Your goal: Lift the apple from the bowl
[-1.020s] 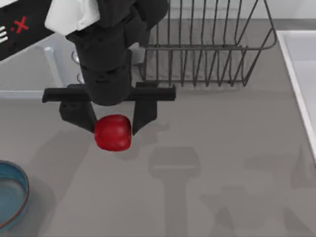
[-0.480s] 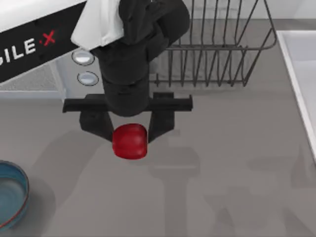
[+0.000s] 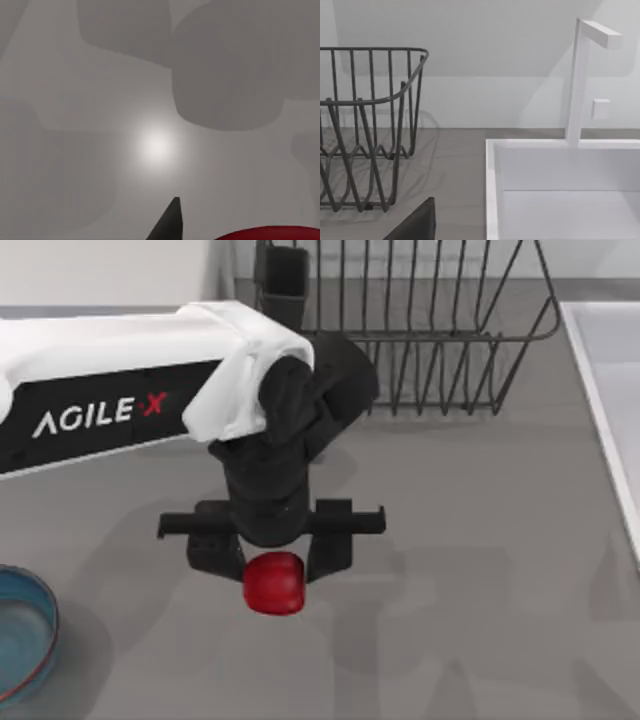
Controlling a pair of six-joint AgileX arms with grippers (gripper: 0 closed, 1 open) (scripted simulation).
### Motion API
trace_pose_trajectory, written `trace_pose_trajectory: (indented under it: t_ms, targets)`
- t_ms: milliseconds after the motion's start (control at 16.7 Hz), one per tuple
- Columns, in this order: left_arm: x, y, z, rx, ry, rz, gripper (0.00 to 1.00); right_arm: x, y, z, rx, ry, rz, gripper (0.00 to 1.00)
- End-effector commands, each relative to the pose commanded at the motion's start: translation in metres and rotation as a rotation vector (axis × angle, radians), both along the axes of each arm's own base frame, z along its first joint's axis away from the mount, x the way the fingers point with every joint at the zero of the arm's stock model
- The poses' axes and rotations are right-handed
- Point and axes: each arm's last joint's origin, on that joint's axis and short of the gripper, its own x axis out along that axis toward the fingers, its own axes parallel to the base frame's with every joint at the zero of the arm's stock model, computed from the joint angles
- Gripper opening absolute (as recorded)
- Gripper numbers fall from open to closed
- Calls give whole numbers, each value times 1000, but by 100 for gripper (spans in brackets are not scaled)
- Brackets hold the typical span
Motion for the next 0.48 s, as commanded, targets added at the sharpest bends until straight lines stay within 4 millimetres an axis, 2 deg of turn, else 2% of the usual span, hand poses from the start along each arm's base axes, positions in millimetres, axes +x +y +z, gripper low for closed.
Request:
trace_pose_trajectory:
  t_ms: [120, 360, 480]
  targets:
    - [-2, 2, -13, 4, 4, 0, 0, 0, 0, 0, 0, 0, 0, 100]
    - [-2, 2, -16, 5, 6, 0, 0, 0, 0, 0, 0, 0, 0, 100]
    - [-2, 2, -16, 5, 6, 0, 15, 0, 0, 0, 0, 0, 0, 100]
